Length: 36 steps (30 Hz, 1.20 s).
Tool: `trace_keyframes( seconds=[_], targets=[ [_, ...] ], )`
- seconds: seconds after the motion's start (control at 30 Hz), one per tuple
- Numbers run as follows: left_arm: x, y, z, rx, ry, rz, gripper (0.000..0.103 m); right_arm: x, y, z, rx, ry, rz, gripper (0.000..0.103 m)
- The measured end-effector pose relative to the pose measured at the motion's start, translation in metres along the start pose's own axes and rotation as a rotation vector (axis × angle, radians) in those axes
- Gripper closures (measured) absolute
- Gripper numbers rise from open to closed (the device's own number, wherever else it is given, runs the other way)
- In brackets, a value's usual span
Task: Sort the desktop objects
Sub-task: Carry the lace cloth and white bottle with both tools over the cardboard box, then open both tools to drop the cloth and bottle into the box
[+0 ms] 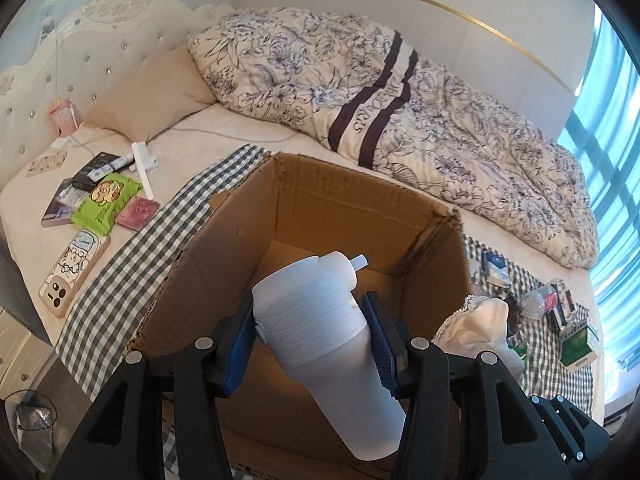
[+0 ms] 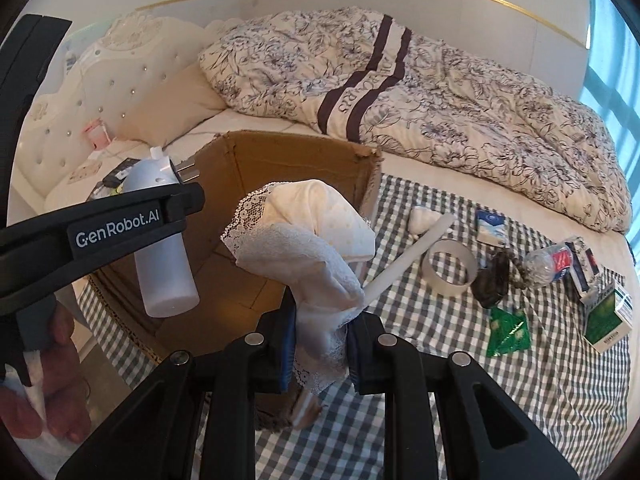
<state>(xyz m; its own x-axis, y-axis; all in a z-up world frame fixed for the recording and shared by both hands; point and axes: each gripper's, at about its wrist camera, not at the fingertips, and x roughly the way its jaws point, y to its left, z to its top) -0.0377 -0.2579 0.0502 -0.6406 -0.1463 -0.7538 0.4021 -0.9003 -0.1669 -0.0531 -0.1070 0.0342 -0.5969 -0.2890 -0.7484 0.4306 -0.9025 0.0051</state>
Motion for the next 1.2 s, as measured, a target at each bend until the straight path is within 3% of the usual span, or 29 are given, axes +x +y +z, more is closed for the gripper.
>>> trace_keyframes(
  seconds=[0.37, 0.4, 0.43, 0.47, 0.5, 0.6, 0.7, 0.77, 1.2],
  targets=[
    [0.027, 0.01, 0.001, -0.019, 0.037, 0.033, 0.049, 0.024, 0.011, 0.014, -0.035, 0.008, 0.01, 0.081],
    [0.027, 0.011, 0.001, -0.025, 0.034, 0.025, 0.045, 0.027, 0.013, 0.015, -0.041, 0.013, 0.015, 0.081],
    [0.027, 0.011, 0.001, -0.031, 0.032, 0.016, 0.027, 0.031, 0.015, 0.016, -0.044, 0.018, 0.019, 0.081],
    [0.028, 0.012, 0.001, -0.035, 0.03, 0.019, 0.016, 0.034, 0.016, 0.016, -0.046, 0.023, 0.023, 0.08],
    [0.027, 0.013, 0.001, -0.039, 0.023, 0.035, 0.004, 0.036, 0.017, 0.016, -0.046, 0.025, 0.027, 0.072],
    [0.024, 0.013, 0.002, -0.039, 0.004, 0.033, 0.003, 0.038, 0.019, 0.016, -0.048, 0.014, 0.051, 0.039],
    [0.022, 0.013, 0.001, -0.046, 0.004, 0.034, 0.003, 0.035, 0.026, 0.015, -0.086, -0.006, 0.047, 0.026],
    [0.021, 0.011, 0.001, -0.046, 0.005, 0.033, 0.003, 0.03, 0.03, 0.013, -0.102, -0.031, 0.015, 0.021],
    [-0.015, -0.032, -0.011, 0.015, -0.062, 0.025, 0.003, -0.005, 0.004, 0.007, -0.045, -0.103, -0.01, 0.021]
  ],
)
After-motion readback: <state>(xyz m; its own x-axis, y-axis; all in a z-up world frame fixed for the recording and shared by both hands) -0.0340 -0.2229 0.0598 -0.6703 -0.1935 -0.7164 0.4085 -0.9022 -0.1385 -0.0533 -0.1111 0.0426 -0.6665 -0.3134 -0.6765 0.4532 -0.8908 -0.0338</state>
